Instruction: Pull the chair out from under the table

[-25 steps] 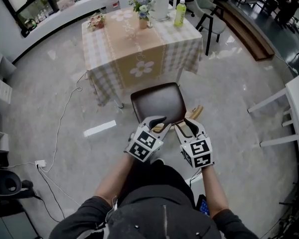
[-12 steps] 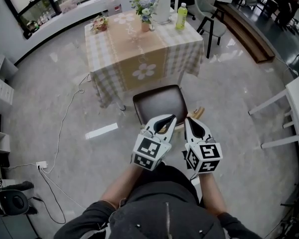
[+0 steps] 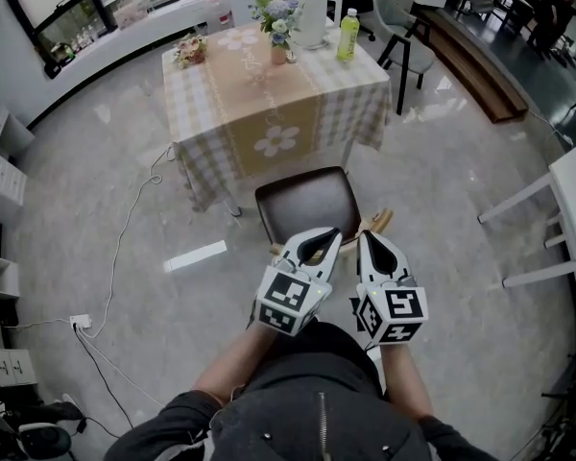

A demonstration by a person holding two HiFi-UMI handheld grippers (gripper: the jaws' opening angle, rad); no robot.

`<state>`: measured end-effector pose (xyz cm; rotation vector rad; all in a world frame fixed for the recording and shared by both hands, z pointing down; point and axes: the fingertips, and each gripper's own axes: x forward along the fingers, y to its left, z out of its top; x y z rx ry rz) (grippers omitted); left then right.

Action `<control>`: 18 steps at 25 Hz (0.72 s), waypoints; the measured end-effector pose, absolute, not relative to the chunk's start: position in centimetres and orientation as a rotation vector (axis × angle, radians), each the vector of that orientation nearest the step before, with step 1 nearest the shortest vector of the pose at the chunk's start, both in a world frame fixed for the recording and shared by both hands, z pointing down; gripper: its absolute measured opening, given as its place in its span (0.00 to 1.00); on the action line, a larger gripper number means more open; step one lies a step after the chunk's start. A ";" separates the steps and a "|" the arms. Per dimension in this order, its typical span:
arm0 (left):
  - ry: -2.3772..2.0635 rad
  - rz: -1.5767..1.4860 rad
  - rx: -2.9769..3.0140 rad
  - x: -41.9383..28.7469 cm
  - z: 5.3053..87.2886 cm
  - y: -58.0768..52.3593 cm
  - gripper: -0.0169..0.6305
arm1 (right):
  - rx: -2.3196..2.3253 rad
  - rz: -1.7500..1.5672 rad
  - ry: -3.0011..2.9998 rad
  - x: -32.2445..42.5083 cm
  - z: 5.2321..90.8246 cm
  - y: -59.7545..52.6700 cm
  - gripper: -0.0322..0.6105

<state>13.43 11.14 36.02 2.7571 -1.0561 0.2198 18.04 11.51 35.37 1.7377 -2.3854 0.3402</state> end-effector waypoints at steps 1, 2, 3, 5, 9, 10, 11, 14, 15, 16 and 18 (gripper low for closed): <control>-1.050 0.222 2.755 13.5 36.2 11.2 0.04 | 1.738 0.338 -2.384 18.0 35.4 11.6 0.07; -1.044 0.225 2.756 13.6 36.4 11.3 0.04 | 1.738 0.336 -2.381 18.1 35.5 11.7 0.07; -1.039 0.230 2.758 13.7 36.5 11.4 0.04 | 1.738 0.333 -2.378 18.1 35.6 11.7 0.07; -1.027 0.242 2.762 13.9 36.7 11.5 0.04 | 1.738 0.334 -2.371 18.2 35.8 11.9 0.07; -1.008 0.248 2.760 14.3 37.0 12.0 0.04 | 1.737 0.337 -2.358 18.3 36.2 12.4 0.07; -1.005 0.246 2.759 14.4 37.0 12.0 0.04 | 1.738 0.337 -2.353 18.4 36.3 12.4 0.07; -1.003 0.246 2.759 14.5 37.1 12.0 0.04 | 1.740 0.338 -2.349 18.5 36.3 12.3 0.07; -1.004 0.250 2.759 14.6 37.3 12.0 0.04 | 1.746 0.341 -2.345 18.6 36.5 12.2 0.07; -1.005 0.253 2.757 14.5 37.4 12.0 0.04 | 1.747 0.343 -2.346 18.6 36.5 12.3 0.07; -1.006 0.257 2.755 14.5 37.5 12.1 0.04 | 1.746 0.345 -2.345 18.6 36.6 12.3 0.07; -1.010 0.267 2.749 14.3 37.8 12.2 0.04 | 1.742 0.350 -2.343 18.4 36.9 12.5 0.07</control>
